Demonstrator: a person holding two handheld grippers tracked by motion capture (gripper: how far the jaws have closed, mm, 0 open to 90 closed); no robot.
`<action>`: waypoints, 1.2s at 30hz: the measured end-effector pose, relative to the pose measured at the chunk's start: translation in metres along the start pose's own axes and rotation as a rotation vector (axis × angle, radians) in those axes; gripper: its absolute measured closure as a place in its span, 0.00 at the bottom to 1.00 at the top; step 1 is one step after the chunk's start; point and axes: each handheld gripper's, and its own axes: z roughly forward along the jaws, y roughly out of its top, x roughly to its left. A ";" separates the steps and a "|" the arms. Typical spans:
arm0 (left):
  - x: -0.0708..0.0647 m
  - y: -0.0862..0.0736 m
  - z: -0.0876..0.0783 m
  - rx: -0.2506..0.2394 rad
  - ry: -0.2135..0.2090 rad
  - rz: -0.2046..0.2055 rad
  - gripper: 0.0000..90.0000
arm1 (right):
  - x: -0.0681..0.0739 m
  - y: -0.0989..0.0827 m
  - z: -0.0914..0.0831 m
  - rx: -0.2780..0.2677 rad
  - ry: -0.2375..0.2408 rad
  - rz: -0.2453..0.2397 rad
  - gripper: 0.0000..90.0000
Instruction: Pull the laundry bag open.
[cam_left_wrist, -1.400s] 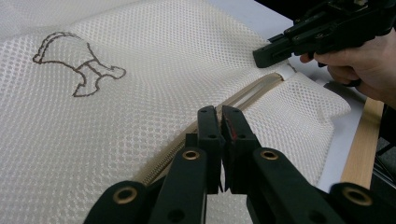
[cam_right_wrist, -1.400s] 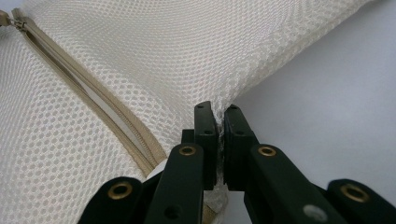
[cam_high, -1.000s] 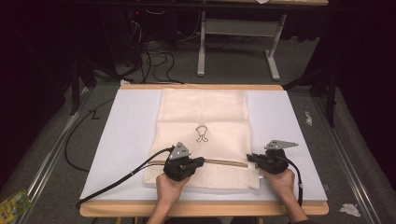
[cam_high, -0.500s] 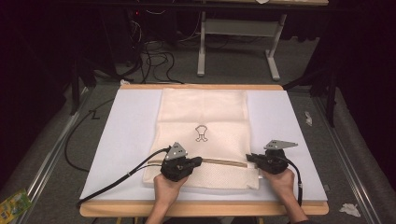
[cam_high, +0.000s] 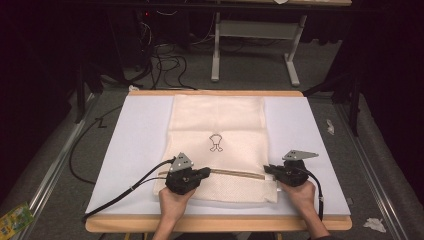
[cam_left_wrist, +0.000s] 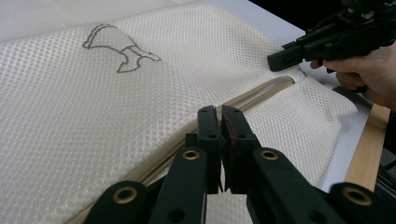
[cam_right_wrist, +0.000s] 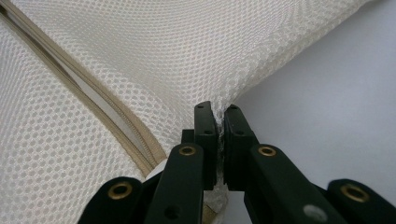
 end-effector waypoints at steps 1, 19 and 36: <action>0.001 -0.001 0.000 -0.003 -0.001 -0.004 0.97 | 0.000 0.000 0.000 -0.001 0.000 0.000 0.97; 0.007 -0.002 -0.016 -0.039 0.028 -0.016 0.97 | 0.003 0.004 0.000 -0.014 -0.008 -0.009 0.97; 0.014 -0.007 -0.025 -0.059 0.053 -0.028 0.97 | 0.003 0.007 -0.002 -0.013 -0.023 -0.027 0.97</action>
